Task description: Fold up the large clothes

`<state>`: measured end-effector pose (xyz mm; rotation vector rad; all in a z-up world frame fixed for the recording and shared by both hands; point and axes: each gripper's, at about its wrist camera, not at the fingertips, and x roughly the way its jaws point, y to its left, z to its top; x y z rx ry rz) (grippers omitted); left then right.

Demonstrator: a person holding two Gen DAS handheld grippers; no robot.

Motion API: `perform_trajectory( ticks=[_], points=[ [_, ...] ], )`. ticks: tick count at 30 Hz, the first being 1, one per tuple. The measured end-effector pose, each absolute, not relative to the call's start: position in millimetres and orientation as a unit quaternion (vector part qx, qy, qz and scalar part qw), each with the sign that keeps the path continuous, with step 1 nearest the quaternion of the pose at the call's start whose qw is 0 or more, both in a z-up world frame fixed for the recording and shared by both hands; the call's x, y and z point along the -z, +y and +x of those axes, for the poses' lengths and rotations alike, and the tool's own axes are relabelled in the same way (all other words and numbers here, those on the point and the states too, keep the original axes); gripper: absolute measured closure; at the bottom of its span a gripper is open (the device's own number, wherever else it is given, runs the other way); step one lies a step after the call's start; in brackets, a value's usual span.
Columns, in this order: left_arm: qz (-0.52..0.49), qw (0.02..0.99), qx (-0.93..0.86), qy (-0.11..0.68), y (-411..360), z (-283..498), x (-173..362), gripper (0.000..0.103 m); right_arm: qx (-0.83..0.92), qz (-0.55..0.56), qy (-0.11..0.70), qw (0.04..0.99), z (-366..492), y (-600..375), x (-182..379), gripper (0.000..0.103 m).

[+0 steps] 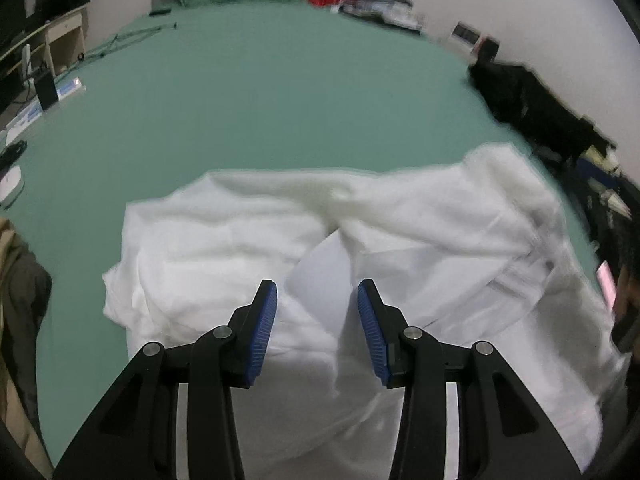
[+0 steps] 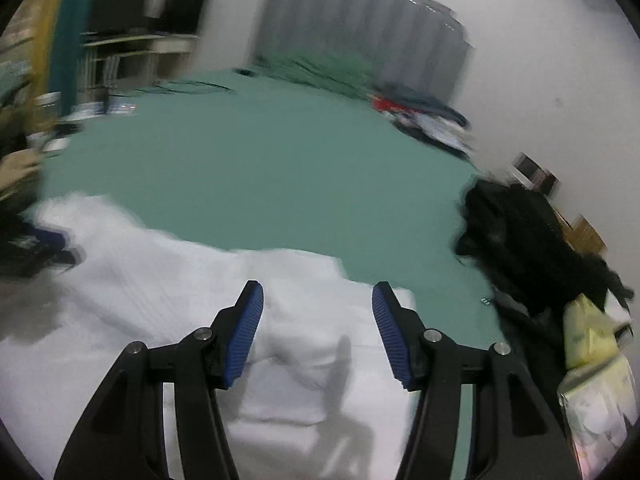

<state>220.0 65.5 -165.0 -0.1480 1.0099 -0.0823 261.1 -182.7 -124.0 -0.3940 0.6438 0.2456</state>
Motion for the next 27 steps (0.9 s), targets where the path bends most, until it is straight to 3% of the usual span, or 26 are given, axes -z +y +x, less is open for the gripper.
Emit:
perform_trajectory(
  ticks=[6, 11, 27],
  points=[
    [-0.075, 0.866, -0.013, 0.495, 84.1, 218.0, 163.7, 0.058, -0.100, -0.148, 0.400, 0.899, 304.5, -210.2, 170.2, 0.047],
    [-0.077, 0.861, -0.045, 0.500, 99.3, 216.5, 169.3, 0.058, -0.119, -0.135, 0.419, 0.890, 290.2, -203.9, 184.1, 0.047],
    [-0.096, 0.896, -0.117, 0.417, 115.8, 149.6, 94.3, 0.058, -0.121, -0.137, 0.389, 0.903, 225.1, -223.8, 127.7, 0.047]
  ],
)
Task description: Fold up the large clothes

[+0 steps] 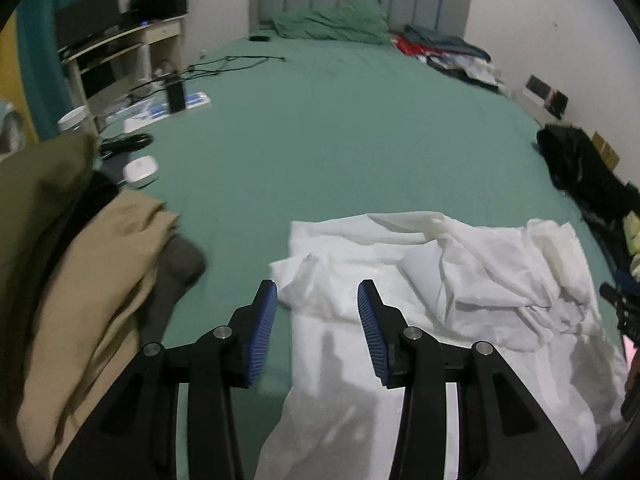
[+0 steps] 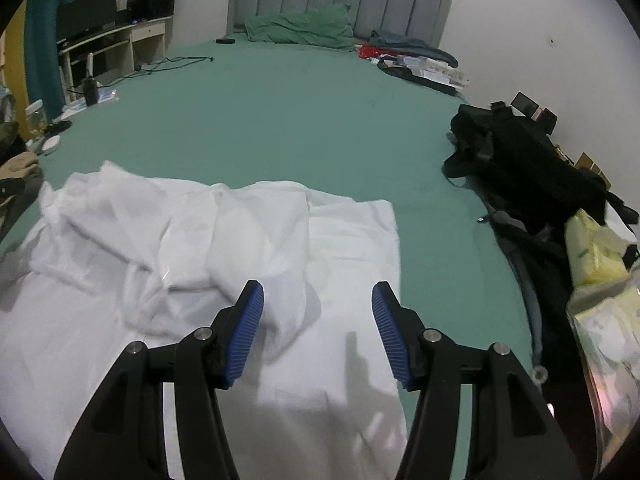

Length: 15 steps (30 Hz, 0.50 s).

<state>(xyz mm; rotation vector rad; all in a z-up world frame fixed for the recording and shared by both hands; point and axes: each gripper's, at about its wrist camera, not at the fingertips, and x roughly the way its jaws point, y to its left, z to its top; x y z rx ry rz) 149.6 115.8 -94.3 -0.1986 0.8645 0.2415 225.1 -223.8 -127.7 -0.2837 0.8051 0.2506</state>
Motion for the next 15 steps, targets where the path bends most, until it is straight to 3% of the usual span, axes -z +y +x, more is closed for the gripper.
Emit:
perform_trajectory(
  ticks=[15],
  points=[
    [-0.219, 0.850, -0.123, 0.464, 141.4, 18.7, 127.9, 0.058, -0.107, -0.082, 0.462, 0.877, 143.2, -323.7, 138.6, 0.046]
  ],
)
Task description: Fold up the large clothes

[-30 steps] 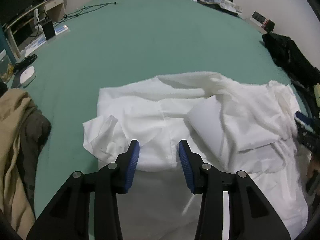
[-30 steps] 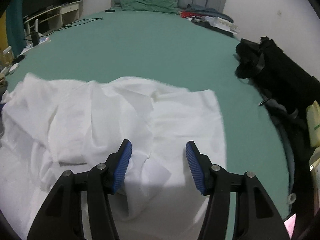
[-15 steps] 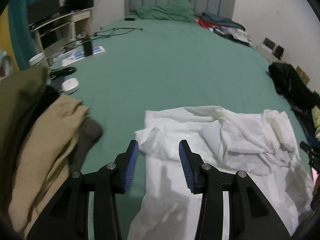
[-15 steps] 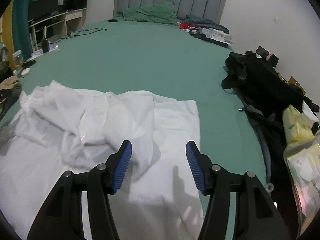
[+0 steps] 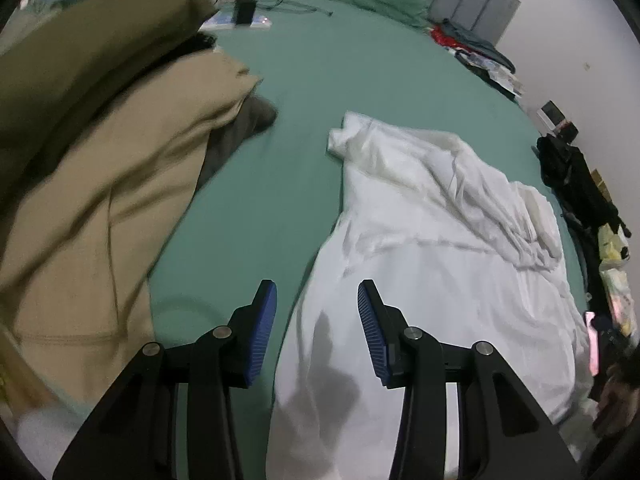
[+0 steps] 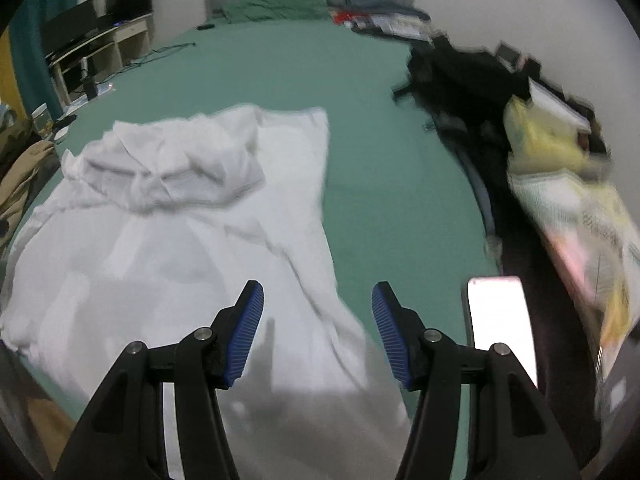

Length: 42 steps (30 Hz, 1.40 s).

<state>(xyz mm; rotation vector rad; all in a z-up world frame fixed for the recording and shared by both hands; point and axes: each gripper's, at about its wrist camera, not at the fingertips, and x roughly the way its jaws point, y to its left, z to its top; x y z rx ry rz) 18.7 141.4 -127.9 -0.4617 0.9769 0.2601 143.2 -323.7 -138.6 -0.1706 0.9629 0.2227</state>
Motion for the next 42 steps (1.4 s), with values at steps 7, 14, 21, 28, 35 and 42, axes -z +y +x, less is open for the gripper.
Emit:
perform_trajectory(
  ticks=[7, 14, 21, 28, 35, 42],
  points=[
    [-0.214, 0.837, -0.109, 0.491, 123.8, -6.1, 144.2, 0.054, -0.102, -0.050, 0.512, 0.852, 117.4, -351.0, 164.2, 0.046],
    [-0.203, 0.819, -0.096, 0.527, 109.6, -27.9, 169.5, 0.054, -0.082, -0.009, 0.518, 0.852, 112.8, -371.1, 166.3, 0.046],
    [-0.186, 0.818, -0.100, 0.535, 100.5, -33.7, 174.7, 0.053, -0.081, -0.017, 0.568, 0.819, 116.4, -368.4, 187.1, 0.041],
    [-0.110, 0.820, -0.100, 0.553, 75.4, -27.7, 175.4, 0.053, -0.123, -0.053, 0.560, 0.818, 93.7, -344.9, 184.8, 0.080],
    [-0.133, 0.831, -0.066, 0.536, 73.3, -34.6, 159.0, 0.100, -0.158, -0.031, 0.509, 0.845, 75.2, -339.1, 161.1, 0.099],
    [-0.158, 0.868, -0.094, 0.461, 100.8, -43.6, 104.5, 0.100, -0.156, 0.035, 0.455, 0.876, 64.0, -366.3, 123.9, 0.099]
  ],
)
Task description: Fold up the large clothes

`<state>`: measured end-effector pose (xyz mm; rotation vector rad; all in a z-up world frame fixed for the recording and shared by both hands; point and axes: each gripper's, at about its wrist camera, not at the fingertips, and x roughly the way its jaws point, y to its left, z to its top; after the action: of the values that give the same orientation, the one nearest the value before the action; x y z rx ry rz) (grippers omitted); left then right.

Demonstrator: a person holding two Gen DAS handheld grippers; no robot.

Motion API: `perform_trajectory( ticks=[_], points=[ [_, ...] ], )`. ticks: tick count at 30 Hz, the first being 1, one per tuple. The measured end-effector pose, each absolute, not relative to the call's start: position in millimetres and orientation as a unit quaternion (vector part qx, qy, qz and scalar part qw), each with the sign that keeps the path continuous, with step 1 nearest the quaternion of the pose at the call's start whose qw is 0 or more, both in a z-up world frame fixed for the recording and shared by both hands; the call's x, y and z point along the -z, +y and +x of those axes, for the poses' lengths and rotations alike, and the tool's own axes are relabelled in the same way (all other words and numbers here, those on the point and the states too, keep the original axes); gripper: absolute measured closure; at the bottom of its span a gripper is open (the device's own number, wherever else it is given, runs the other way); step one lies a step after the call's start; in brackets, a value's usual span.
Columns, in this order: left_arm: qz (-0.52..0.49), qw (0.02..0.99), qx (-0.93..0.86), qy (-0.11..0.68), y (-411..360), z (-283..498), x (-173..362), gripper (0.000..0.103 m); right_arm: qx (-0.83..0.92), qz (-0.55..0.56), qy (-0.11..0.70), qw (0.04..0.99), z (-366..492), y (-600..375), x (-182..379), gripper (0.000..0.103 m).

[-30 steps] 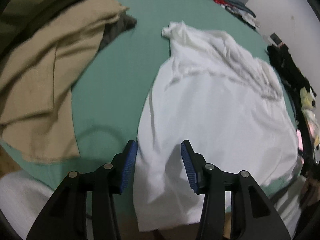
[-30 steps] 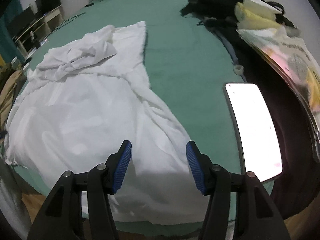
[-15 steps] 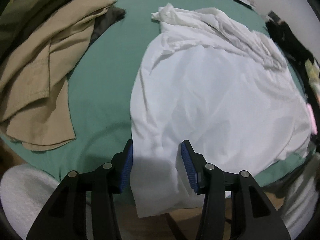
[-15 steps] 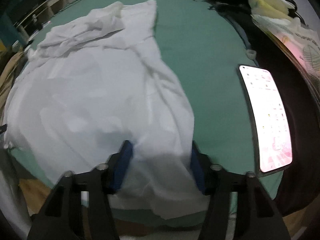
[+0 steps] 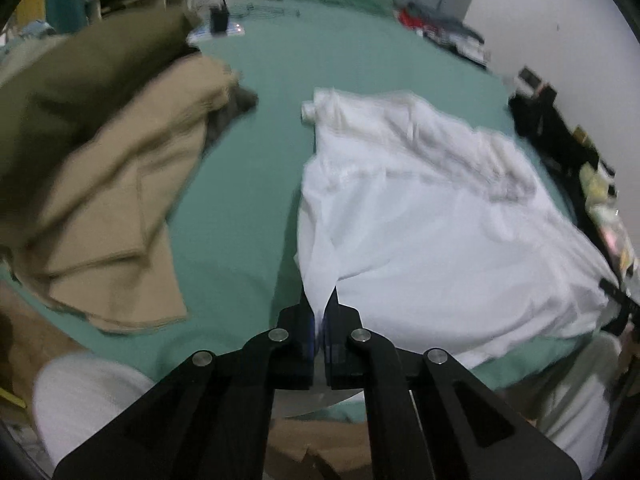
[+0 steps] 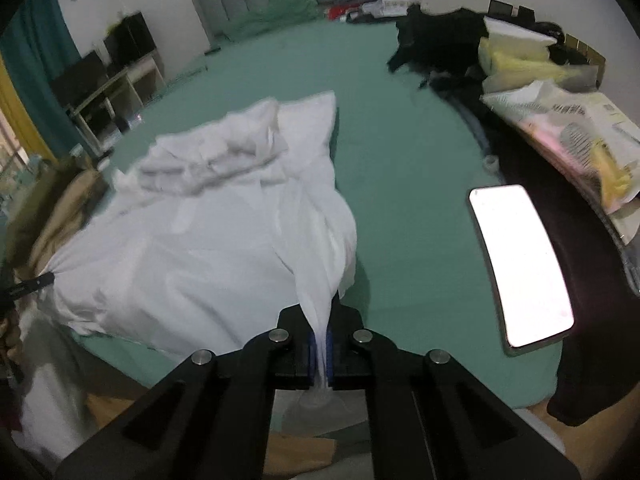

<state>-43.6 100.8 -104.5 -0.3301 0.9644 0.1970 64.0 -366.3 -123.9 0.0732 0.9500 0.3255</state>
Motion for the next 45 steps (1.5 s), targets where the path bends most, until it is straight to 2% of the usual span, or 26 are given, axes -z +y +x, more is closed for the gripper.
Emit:
perform_trajectory(
  ticks=[6, 11, 17, 22, 24, 25, 26, 28, 31, 32, 33, 35, 37, 39, 45],
  points=[
    [-0.165, 0.893, -0.085, 0.409, 102.8, -33.7, 60.0, 0.100, -0.173, 0.053, 0.423, 0.888, 75.2, -366.5, 90.2, 0.099],
    [-0.175, 0.904, -0.081, 0.382, 98.8, -20.6, 46.4, 0.100, -0.185, 0.073, 0.400, 0.895, 90.9, -367.2, 71.1, 0.099],
    [-0.219, 0.898, -0.094, 0.369, 116.0, 0.1, 51.0, 0.099, -0.185, 0.076, 0.386, 0.901, 117.7, -361.5, 63.2, 0.099],
    [-0.257, 0.871, -0.099, 0.406, 132.0, 11.1, 87.0, 0.098, -0.167, 0.067, 0.414, 0.892, 129.3, -361.1, 91.2, 0.099],
    [-0.266, 0.860, -0.101, 0.424, 134.6, 9.4, 106.0, 0.085, -0.155, 0.068, 0.428, 0.888, 129.6, -364.8, 107.2, 0.099],
    [-0.269, 0.854, -0.102, 0.433, 134.5, 7.6, 114.6, 0.071, -0.147, 0.069, 0.436, 0.885, 129.1, -367.5, 115.2, 0.099],
    [-0.270, 0.850, -0.098, 0.441, 132.8, 5.3, 123.2, 0.063, -0.143, 0.074, 0.443, 0.882, 128.6, -371.3, 123.1, 0.099],
    [-0.265, 0.847, -0.089, 0.452, 127.5, 3.4, 134.1, 0.058, -0.136, 0.079, 0.456, 0.876, 128.5, -376.7, 134.0, 0.098],
    [-0.251, 0.841, -0.081, 0.473, 117.5, 1.1, 149.3, 0.045, -0.126, 0.077, 0.478, 0.866, 128.6, -380.8, 149.9, 0.098],
    [-0.248, 0.840, -0.076, 0.476, 113.9, 0.0, 153.1, 0.044, -0.123, 0.076, 0.490, 0.860, 129.9, -381.6, 156.0, 0.096],
    [-0.244, 0.839, -0.071, 0.481, 109.8, -0.8, 156.8, 0.043, -0.120, 0.075, 0.499, 0.855, 130.6, -381.4, 160.2, 0.092],
    [-0.234, 0.837, -0.068, 0.489, 104.4, -1.7, 162.2, 0.039, -0.113, 0.071, 0.514, 0.847, 129.9, -381.2, 166.9, 0.077],
    [-0.221, 0.835, -0.072, 0.498, 101.0, -3.2, 167.3, 0.038, -0.115, 0.079, 0.522, 0.841, 126.0, -383.2, 170.9, 0.035],
    [-0.213, 0.831, -0.075, 0.509, 99.3, -3.8, 172.4, 0.038, -0.121, 0.097, 0.532, 0.833, 121.2, -386.5, 174.2, 0.021],
    [-0.195, 0.831, -0.081, 0.514, 95.9, -4.9, 174.5, 0.038, -0.139, 0.128, 0.543, 0.818, 101.1, -386.2, 178.4, 0.021]
  ],
)
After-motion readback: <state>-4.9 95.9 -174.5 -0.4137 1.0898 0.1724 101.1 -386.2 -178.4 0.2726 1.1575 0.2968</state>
